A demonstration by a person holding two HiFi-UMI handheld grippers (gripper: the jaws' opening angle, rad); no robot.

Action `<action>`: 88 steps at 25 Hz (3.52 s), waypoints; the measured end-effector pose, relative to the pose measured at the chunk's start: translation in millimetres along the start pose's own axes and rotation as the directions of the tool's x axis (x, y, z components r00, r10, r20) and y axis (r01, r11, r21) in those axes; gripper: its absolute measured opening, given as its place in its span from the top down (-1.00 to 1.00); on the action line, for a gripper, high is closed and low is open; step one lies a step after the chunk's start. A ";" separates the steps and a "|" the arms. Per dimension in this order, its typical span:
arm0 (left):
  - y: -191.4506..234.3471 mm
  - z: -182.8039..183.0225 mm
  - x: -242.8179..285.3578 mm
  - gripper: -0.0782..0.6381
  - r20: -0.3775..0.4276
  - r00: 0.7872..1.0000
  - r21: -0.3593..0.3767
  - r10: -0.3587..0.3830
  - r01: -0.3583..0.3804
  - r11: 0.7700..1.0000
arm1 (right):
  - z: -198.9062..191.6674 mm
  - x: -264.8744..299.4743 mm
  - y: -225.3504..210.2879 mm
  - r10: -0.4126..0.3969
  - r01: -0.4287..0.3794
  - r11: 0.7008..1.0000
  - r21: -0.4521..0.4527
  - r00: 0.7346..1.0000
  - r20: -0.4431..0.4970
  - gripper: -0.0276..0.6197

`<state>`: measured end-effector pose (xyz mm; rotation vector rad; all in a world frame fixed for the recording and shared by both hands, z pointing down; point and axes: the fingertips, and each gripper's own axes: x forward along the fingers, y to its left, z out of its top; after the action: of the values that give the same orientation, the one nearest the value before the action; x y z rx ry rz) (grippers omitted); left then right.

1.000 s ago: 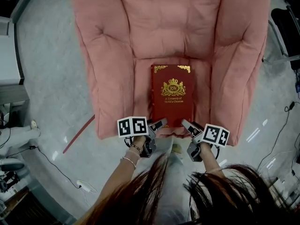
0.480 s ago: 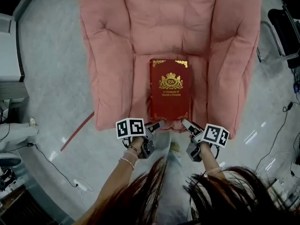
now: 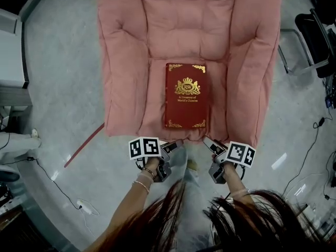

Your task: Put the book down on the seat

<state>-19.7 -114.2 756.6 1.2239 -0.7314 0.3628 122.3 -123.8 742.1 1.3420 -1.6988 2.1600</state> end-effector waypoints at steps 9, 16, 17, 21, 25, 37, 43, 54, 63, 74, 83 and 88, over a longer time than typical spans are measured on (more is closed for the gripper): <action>4.9 -29.5 -15.8 0.06 0.096 0.995 0.008 0.031 -0.032 0.999 | -22.7 -29.3 -5.3 0.006 -0.009 0.997 -0.074 0.999 -0.037 -0.24; 0.4 -37.4 -35.1 0.07 0.242 0.970 0.004 -0.022 0.022 1.000 | -36.9 -48.2 -11.9 0.007 -0.010 0.993 -0.116 1.000 -0.025 0.07; -0.1 -37.9 -39.0 0.07 0.260 0.965 0.004 -0.026 0.026 1.000 | -38.3 -50.8 -11.3 0.008 -0.011 0.992 -0.124 1.000 -0.021 0.09; -9.9 -44.7 -54.8 0.07 0.298 0.953 0.037 -0.045 0.036 0.999 | -48.3 -61.5 -4.4 0.022 -0.028 0.987 -0.159 0.999 -0.037 0.09; -30.1 -57.1 -72.2 0.11 0.315 0.945 0.067 -0.088 0.070 0.995 | -61.6 -75.5 6.3 0.038 -0.048 0.982 -0.185 0.998 -0.057 0.09; -68.9 -103.9 -128.3 0.18 0.369 0.915 0.113 -0.161 0.128 0.985 | -107.7 -128.3 47.1 0.089 -0.118 0.960 -0.255 0.989 -0.122 0.09; -97.3 -125.4 -157.0 0.23 0.371 0.909 0.134 -0.189 0.149 0.980 | -118.3 -156.2 75.2 0.120 -0.142 0.946 -0.291 0.988 -0.093 0.19; -150.2 -146.2 -193.9 0.32 0.327 0.912 0.264 -0.247 0.164 0.951 | -121.6 -188.8 124.0 0.193 -0.183 0.937 -0.298 0.981 0.006 0.25; -163.5 -158.0 -228.4 0.37 0.325 0.898 0.337 -0.296 0.182 0.924 | -151.2 -210.2 151.7 0.219 -0.183 0.930 -0.319 0.972 0.082 0.31; -182.2 -183.9 -284.2 0.37 0.315 0.870 0.440 -0.379 0.221 0.870 | -184.9 -236.8 187.9 0.229 -0.165 0.898 -0.408 0.967 0.114 0.41; -183.2 -207.9 -325.3 0.47 0.298 0.851 0.498 -0.433 0.249 0.831 | -217.7 -255.0 220.2 0.255 -0.155 0.868 -0.471 0.954 0.156 0.46; -178.6 -224.4 -350.6 0.51 0.292 0.842 0.518 -0.453 0.258 0.815 | -238.9 -267.1 232.8 0.248 -0.129 0.857 -0.499 0.952 0.181 0.64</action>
<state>-93.2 83.3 355.7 1.8990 -0.7599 -0.0569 22.0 97.9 390.7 1.3686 -2.3507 1.5217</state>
